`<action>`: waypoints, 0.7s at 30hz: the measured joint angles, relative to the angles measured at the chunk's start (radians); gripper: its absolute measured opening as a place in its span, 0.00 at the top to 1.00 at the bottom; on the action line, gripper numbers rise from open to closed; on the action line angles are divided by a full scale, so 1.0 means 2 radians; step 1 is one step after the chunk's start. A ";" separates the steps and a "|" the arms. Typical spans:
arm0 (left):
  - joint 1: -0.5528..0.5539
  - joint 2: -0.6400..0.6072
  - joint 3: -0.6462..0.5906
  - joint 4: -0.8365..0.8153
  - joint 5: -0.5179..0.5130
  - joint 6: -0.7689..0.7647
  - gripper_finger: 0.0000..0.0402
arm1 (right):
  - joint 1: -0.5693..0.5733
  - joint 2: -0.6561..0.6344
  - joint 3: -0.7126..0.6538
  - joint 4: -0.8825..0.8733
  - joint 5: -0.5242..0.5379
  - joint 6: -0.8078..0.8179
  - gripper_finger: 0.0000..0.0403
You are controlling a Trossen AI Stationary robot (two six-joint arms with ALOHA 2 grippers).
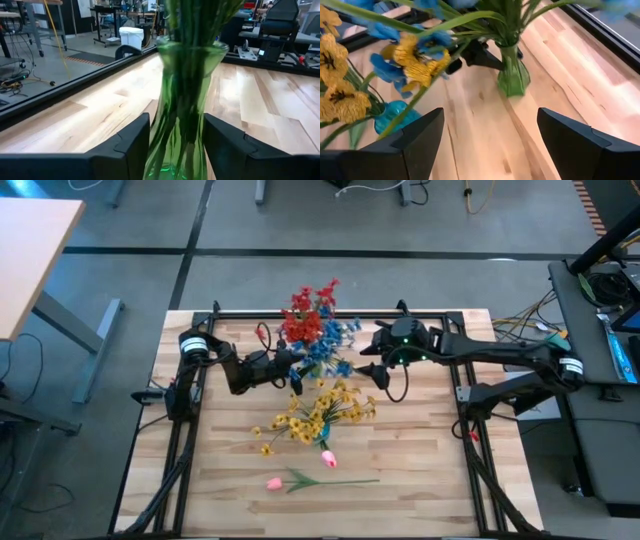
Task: Sort flowers into vase by color
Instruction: Put the blue flowers into the green vase
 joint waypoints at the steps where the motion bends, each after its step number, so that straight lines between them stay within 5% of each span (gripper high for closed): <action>1: 0.000 0.000 0.000 0.000 0.000 0.000 0.60 | 0.000 -0.004 0.000 -0.008 0.003 0.002 0.23; 21: 0.000 0.000 0.001 0.000 0.000 0.000 0.54 | 0.000 -0.009 0.000 0.026 0.017 0.023 0.15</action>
